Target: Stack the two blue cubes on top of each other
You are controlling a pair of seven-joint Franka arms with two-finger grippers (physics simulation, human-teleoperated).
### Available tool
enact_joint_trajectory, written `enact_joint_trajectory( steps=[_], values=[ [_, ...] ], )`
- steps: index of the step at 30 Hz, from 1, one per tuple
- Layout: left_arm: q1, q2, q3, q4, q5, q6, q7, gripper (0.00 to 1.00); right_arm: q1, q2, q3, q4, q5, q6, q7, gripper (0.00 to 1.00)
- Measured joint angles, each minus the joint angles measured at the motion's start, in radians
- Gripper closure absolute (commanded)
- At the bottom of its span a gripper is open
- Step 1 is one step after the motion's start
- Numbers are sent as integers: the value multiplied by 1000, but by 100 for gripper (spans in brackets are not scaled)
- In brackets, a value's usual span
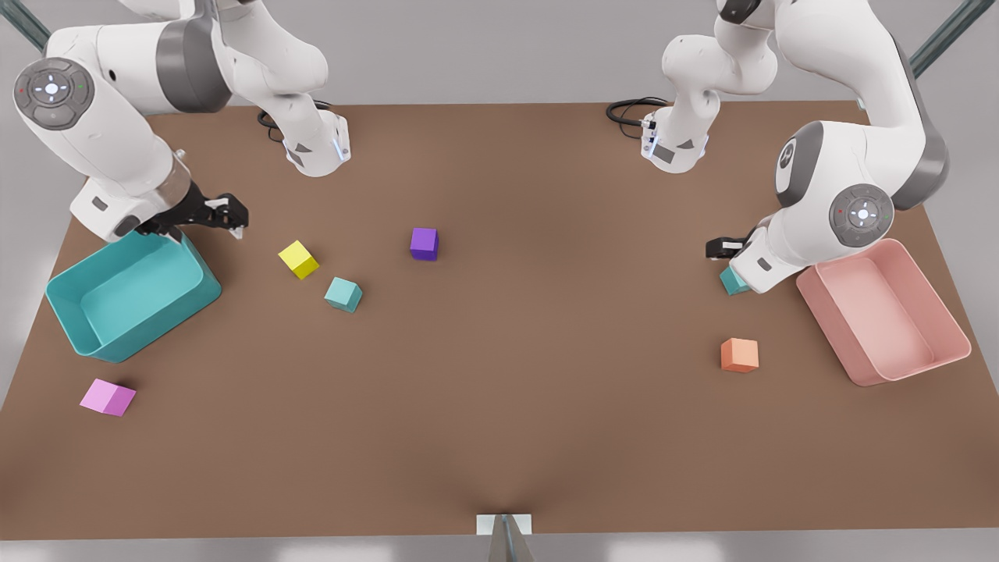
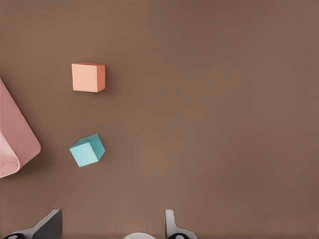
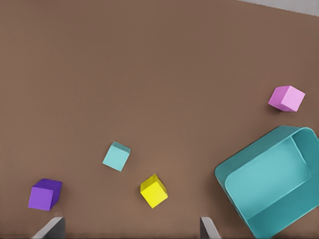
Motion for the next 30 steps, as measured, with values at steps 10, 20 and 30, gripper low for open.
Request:
enact_joint_trajectory(
  steps=[10,20,30],
  values=[
    [3,1,0,0,1,-1,-4,0,192,288,-16,-303,22,204,99,0],
    [4,11,0,-5,1,-8,-6,0,115,227,-47,-727,52,749,273,0],
    [2,15,0,-1,1,-30,-8,0,124,138,-43,-980,53,1043,444,0]
  ],
)
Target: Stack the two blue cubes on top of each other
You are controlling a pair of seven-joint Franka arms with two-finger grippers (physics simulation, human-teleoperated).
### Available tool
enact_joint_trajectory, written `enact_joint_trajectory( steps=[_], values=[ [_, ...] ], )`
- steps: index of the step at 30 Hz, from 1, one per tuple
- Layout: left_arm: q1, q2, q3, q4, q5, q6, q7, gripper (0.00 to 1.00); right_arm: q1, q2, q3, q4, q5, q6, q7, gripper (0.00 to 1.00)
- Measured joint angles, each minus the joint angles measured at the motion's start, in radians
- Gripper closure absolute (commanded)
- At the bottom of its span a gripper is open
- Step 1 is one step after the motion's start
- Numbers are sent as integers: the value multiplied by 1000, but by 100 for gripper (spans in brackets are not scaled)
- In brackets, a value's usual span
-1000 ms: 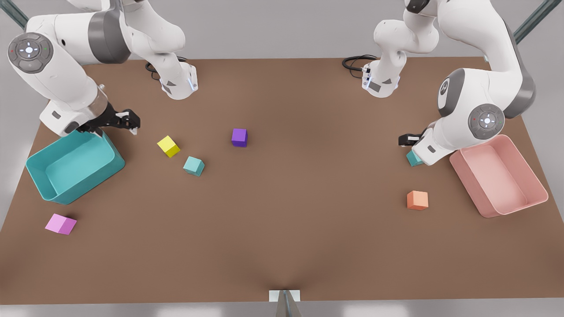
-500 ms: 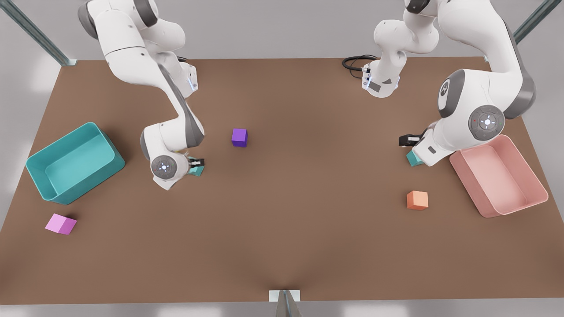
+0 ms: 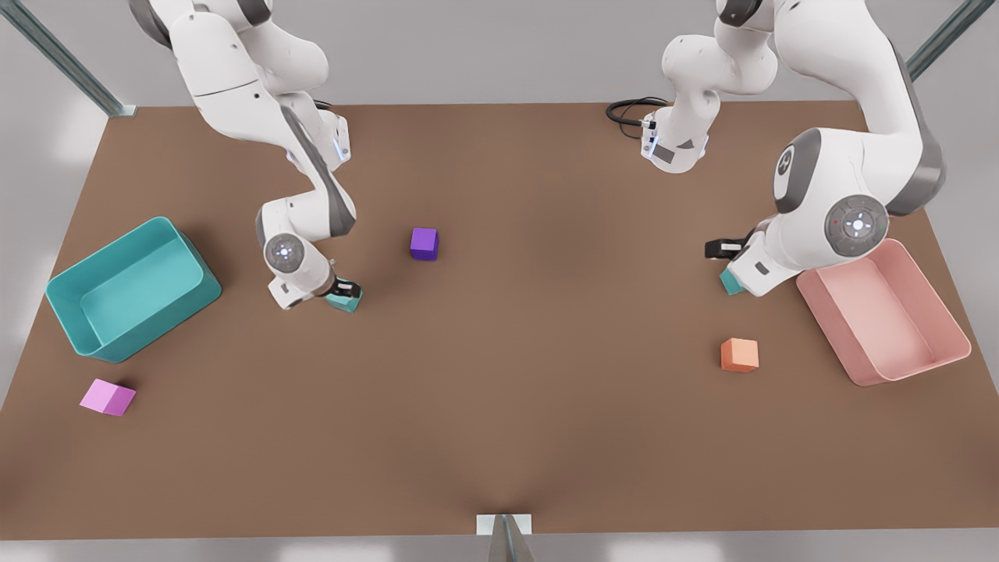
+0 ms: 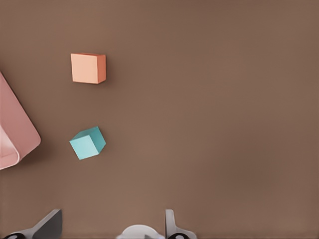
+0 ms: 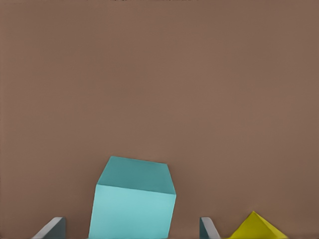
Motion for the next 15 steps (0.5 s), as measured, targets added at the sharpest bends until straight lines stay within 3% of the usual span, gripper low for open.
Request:
enact_joint_trajectory(
  steps=[15],
  values=[
    [1,32,0,-2,1,-13,-1,0,-2,87,1,-63,7,129,178,0]
  ],
)
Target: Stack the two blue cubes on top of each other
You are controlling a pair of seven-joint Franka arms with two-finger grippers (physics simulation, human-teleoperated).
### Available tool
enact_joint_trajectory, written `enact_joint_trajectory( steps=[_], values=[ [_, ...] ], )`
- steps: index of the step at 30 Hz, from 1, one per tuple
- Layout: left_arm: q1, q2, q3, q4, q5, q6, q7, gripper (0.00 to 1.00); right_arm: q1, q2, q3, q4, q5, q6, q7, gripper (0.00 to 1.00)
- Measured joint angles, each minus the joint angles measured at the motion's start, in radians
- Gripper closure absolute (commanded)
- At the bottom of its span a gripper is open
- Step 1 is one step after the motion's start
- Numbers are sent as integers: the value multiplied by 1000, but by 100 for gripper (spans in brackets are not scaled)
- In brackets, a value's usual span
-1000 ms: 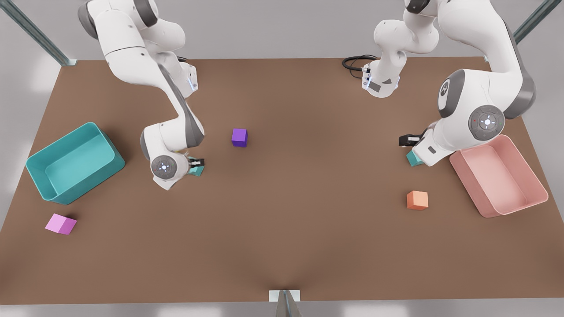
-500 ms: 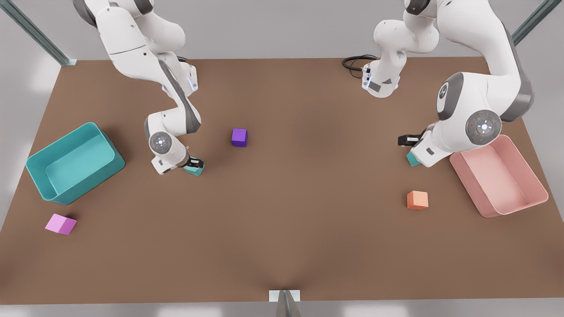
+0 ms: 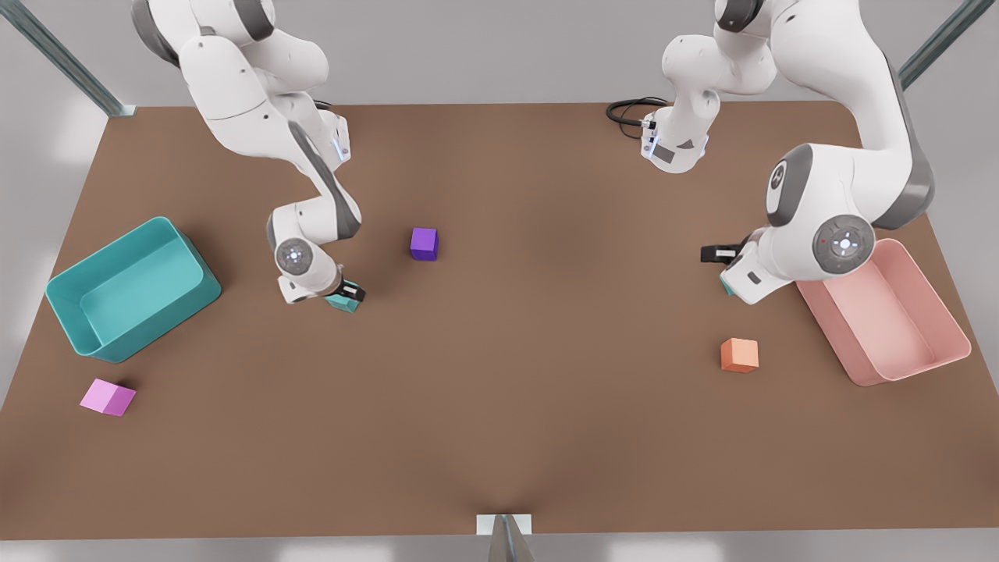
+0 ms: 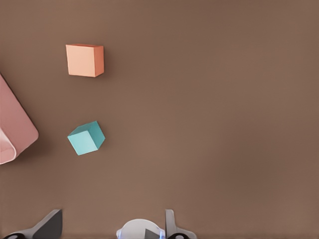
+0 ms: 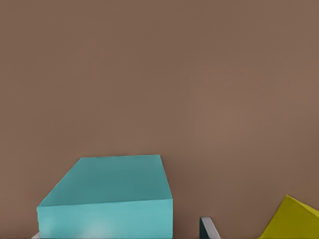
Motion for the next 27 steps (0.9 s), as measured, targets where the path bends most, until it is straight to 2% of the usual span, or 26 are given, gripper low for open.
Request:
enact_joint_trajectory(
  steps=[5,7,8,9,11,13,15,18,20,23,24,25,26,27],
  values=[
    [1,2,0,0,1,0,0,0,9,27,2,17,0,36,33,1],
    [1,3,0,0,1,-1,0,0,8,29,2,19,0,44,42,21],
    [1,3,0,0,1,-1,0,0,6,29,2,19,0,47,44,26],
    [1,3,0,0,1,-1,0,0,4,29,2,20,1,50,45,31],
    [1,3,0,0,1,-1,0,0,4,27,3,49,2,48,46,31],
    [1,3,0,0,1,-1,0,0,13,29,27,154,14,15,47,30],
    [1,3,0,0,1,-1,0,0,76,99,66,351,50,-32,50,29],
    [26,3,2,0,3,-1,0,0,266,345,80,741,84,-79,80,27],
    [66,3,3,1,6,0,0,0,371,475,75,923,93,-97,116,27],
    [177,22,4,1,9,5,0,0,502,572,25,1041,99,-110,175,27],
    [199,30,5,-32,11,25,0,0,525,588,13,1055,99,-110,193,27],
    [205,20,30,-130,12,70,0,0,538,597,7,1062,100,-110,211,27],
    [217,5,60,-238,13,128,1,0,545,603,4,1066,100,-110,227,0],
    [229,-3,79,-324,14,192,2,0,548,605,2,1068,100,-109,243,0]
  ],
)
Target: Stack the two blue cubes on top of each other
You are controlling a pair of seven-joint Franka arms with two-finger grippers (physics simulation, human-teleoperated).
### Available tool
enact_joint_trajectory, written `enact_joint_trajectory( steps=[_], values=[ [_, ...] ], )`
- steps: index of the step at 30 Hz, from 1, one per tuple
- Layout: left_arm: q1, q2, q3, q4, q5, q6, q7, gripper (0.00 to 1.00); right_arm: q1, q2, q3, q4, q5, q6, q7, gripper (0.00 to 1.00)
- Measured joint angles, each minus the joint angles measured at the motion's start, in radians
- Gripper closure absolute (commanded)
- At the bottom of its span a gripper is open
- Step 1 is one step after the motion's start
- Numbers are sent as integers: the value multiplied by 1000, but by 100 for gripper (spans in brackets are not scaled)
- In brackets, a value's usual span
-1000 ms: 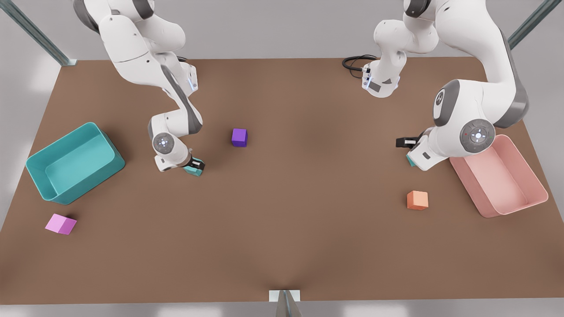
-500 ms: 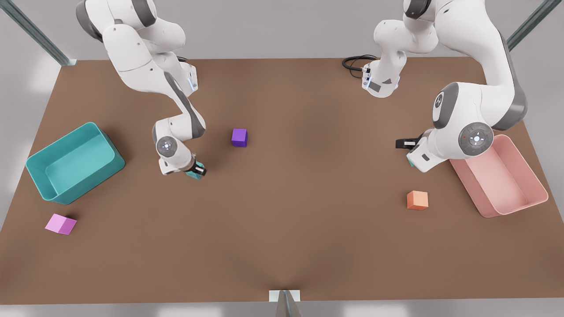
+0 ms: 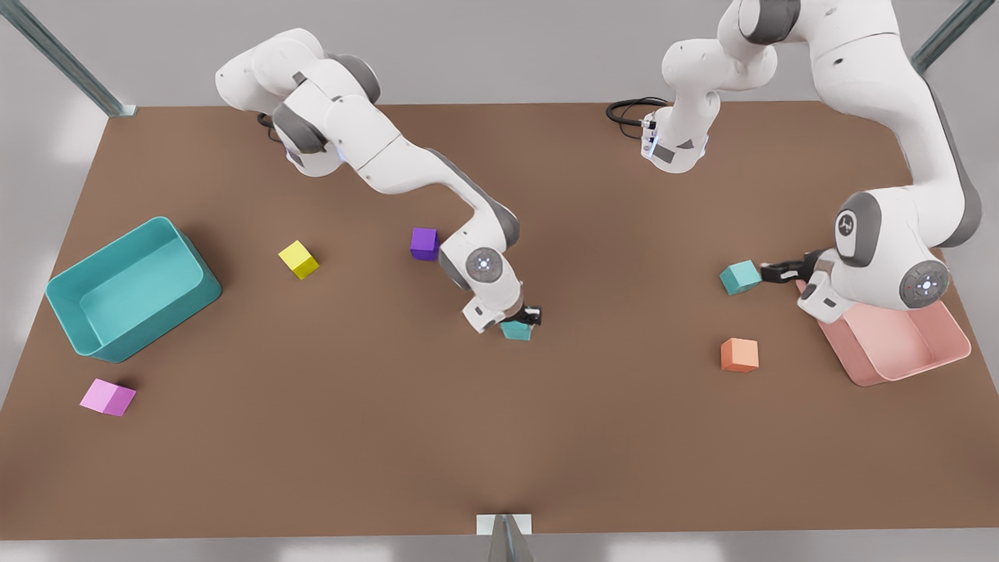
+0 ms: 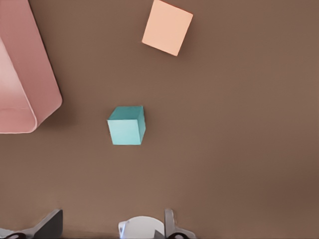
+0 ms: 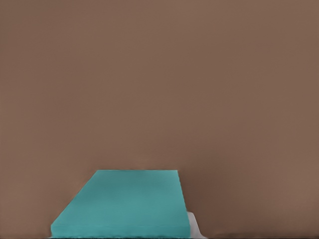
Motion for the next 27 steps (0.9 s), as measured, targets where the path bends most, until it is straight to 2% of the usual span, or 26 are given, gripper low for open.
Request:
enact_joint_trajectory(
  steps=[3,6,10,13,15,19,27],
  values=[
    [1,-6,59,-206,-21,216,3,0,4,0,-8,3,0,0,42,0],
    [-3,-8,87,-309,-73,391,-9,0,-3,-46,-9,23,2,-31,77,0],
    [-11,-5,91,-388,-107,546,-26,0,-157,-254,0,42,3,-235,93,0],
    [-8,-3,91,-448,-115,612,-21,0,-393,-321,-6,42,-36,-455,67,0],
    [-6,-3,91,-473,-117,641,-13,0,-476,-336,-9,39,-118,-560,27,0],
    [6,-3,91,-532,-118,695,14,0,-542,-550,-5,32,-203,-750,-97,0],
    [8,17,91,-564,-118,746,67,0,-558,-578,1,33,-218,-904,-323,0]
  ],
)
